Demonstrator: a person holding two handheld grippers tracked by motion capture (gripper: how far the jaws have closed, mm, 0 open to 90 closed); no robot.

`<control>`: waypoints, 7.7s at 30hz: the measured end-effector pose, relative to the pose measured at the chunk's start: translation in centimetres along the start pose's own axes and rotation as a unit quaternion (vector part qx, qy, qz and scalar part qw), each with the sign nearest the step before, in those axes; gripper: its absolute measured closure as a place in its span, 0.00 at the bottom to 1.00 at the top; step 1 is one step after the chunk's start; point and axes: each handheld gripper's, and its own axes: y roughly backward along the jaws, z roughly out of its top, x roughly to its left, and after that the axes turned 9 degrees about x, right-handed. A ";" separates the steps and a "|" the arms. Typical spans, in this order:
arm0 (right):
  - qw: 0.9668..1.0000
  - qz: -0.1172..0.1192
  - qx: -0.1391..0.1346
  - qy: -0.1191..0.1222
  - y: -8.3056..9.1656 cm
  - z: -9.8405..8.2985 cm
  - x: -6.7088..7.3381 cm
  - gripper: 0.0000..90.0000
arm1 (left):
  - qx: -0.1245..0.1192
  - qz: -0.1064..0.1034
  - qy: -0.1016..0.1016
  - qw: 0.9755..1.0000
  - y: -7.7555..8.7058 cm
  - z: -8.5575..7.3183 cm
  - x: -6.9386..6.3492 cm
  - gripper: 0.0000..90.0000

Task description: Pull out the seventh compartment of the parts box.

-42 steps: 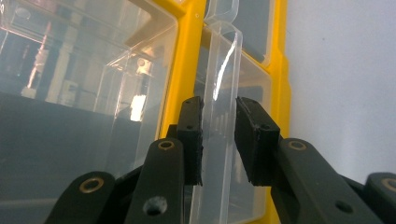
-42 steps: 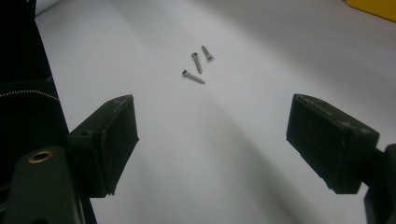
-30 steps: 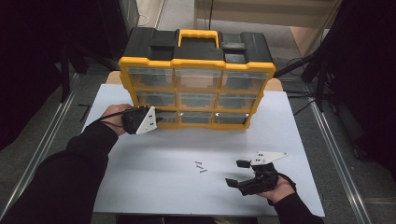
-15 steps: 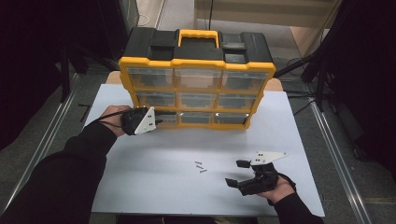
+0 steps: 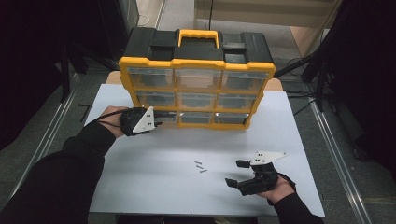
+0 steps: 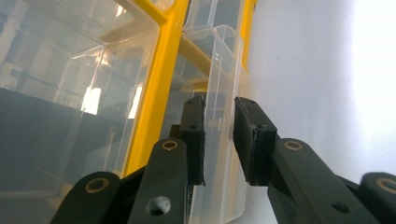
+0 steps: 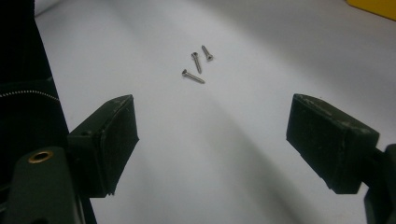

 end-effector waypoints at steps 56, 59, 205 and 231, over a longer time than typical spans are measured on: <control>1.000 0.000 0.001 0.000 0.0 0.0 0.0 0.20 | -0.004 -0.034 0.012 0.999 1.5 0.1 -1.4 0.83; 1.000 0.000 0.001 0.001 0.0 0.0 0.0 0.20 | -0.008 -0.036 0.014 0.999 1.6 0.0 -1.5 0.83; 0.999 -0.016 -0.027 0.029 -0.8 0.5 0.3 0.21 | -0.027 -0.168 0.335 0.927 3.0 -2.0 -8.7 0.31; 0.999 0.006 -0.005 0.048 -2.4 2.7 -0.2 0.20 | -0.031 -0.187 0.347 0.919 3.4 -3.8 -10.4 0.31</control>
